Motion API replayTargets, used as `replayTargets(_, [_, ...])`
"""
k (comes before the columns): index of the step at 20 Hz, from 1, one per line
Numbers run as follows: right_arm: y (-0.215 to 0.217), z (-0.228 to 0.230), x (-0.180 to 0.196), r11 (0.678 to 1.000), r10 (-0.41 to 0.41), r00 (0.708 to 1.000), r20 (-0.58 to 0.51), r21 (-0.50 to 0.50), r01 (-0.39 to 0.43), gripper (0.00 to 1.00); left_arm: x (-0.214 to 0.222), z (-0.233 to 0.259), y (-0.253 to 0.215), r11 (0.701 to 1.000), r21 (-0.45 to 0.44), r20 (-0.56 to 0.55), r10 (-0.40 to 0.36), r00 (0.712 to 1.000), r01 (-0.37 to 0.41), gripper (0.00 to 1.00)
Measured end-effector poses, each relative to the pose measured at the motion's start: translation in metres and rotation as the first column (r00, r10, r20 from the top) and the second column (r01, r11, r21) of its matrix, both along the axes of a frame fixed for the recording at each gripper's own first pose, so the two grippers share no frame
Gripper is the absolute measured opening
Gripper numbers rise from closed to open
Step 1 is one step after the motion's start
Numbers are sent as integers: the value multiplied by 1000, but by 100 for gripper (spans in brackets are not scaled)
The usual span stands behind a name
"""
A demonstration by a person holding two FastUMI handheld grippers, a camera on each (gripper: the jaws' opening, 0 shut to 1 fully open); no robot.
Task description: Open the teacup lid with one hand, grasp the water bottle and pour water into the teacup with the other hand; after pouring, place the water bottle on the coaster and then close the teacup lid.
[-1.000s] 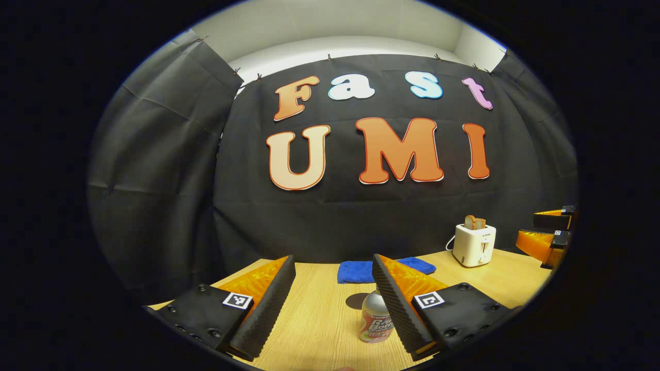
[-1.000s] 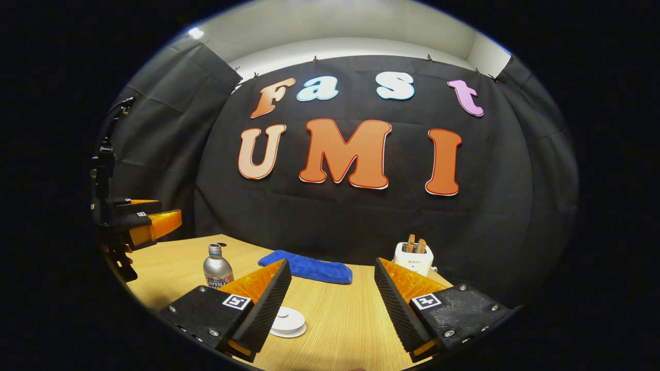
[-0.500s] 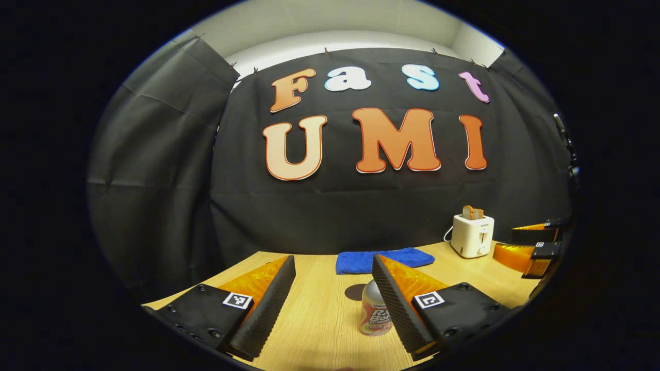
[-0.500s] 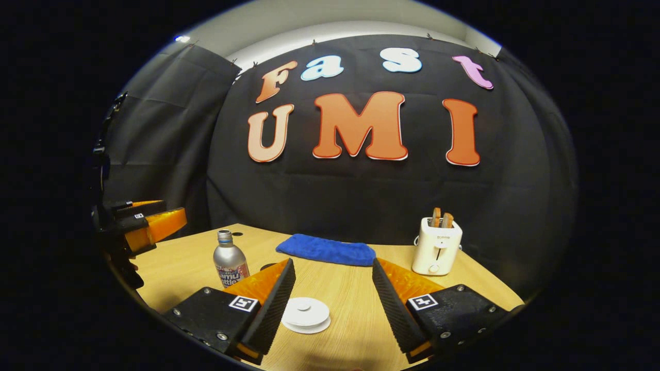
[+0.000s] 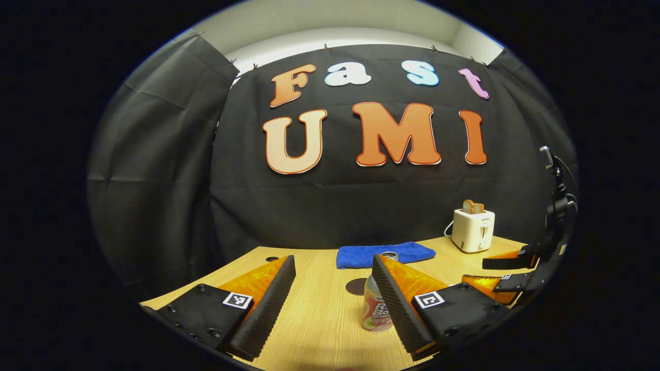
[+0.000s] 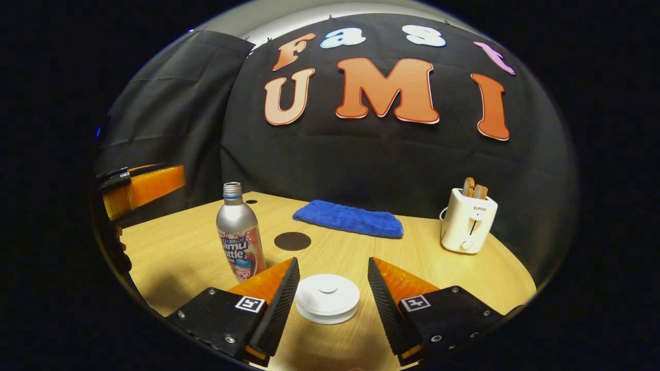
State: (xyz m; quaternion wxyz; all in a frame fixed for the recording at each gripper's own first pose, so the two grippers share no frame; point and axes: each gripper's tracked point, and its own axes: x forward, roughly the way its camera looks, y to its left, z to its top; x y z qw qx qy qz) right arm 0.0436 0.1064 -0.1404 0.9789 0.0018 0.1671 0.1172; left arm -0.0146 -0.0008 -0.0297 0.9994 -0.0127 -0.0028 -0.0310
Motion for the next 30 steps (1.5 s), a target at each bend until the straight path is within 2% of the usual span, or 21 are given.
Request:
replayTargets(3, [7, -19, 4, 1000, 13, 999, -35, -11, -14, 81, 0, -6, -1, 1000, 4, -10, -3, 1000, 3, 98])
replayTargets(5, [8, -26, 8, 1000, 7, 999, -54, -21, -8, 81, 1, -9, -1, 1000, 5, -17, -4, 1000, 4, 100])
replayTargets(8, [11, -28, 14, 1000, 1, 998, -63, 25, 1, 81, 2, -15, 0, 1000, 2, -33, -2, 999, 2, 98])
replayTargets(11, [13, -37, 17, 1000, 2, 996, -89, 25, 0, 81, 4, -18, -1, 1000, -1, -45, -5, 999, 5, 98])
replayTargets(12, [11, -44, 16, 1000, -10, 994, -109, 24, 13, 78, 4, -18, -3, 1000, 8, -47, -11, 999, 11, 99])
replayTargets(13, [12, -50, 18, 1000, -8, 993, -117, 20, 11, 59, 3, -18, -3, 1000, 15, -47, -12, 999, 13, 99])
replayTargets(14, [13, -46, 21, 1000, -6, 995, -101, 20, 8, 55, 3, -17, -3, 1000, 19, -47, -14, 999, 14, 98])
replayTargets(15, [14, -44, 20, 1000, -1, 995, -101, 15, 2, 50, 4, -17, -4, 1000, 20, -49, -16, 999, 17, 94])
replayTargets(16, [13, -45, 22, 1000, -10, 995, -99, 8, 11, 54, 5, -17, -4, 1000, 20, -49, -16, 999, 17, 94])
replayTargets(17, [11, -43, 23, 1000, -18, 995, -97, 13, 19, 54, 6, -16, -4, 1000, 19, -46, -16, 999, 17, 98])
replayTargets(18, [12, -43, 23, 1000, -16, 995, -96, 22, 18, 54, 6, -16, -6, 1000, 16, -45, -17, 999, 18, 94])
replayTargets(20, [13, -47, 25, 999, -10, 995, -98, 29, 13, 54, 7, -18, -7, 1000, 15, -49, -20, 999, 21, 94])
replayTargets(22, [13, -44, 26, 1000, -7, 996, -86, 27, 9, 44, 8, -23, -8, 1000, 14, -56, -22, 998, 23, 94])
replayTargets(23, [11, -45, 27, 1000, -12, 996, -84, 22, 14, 33, 8, -26, -9, 1000, 12, -63, -27, 998, 27, 98])
replayTargets(25, [12, -45, 26, 1000, -1, 997, -78, 16, 2, 27, 10, -29, -12, 999, 12, -76, -34, 997, 35, 98])
replayTargets(29, [14, -43, 24, 999, 16, 997, -78, 42, -13, 22, 13, -37, -19, 999, 8, -87, -53, 995, 54, 98])
replayTargets(30, [13, -39, 23, 999, 19, 997, -68, 47, -16, 22, 12, -38, -23, 998, 7, -88, -60, 994, 61, 94])
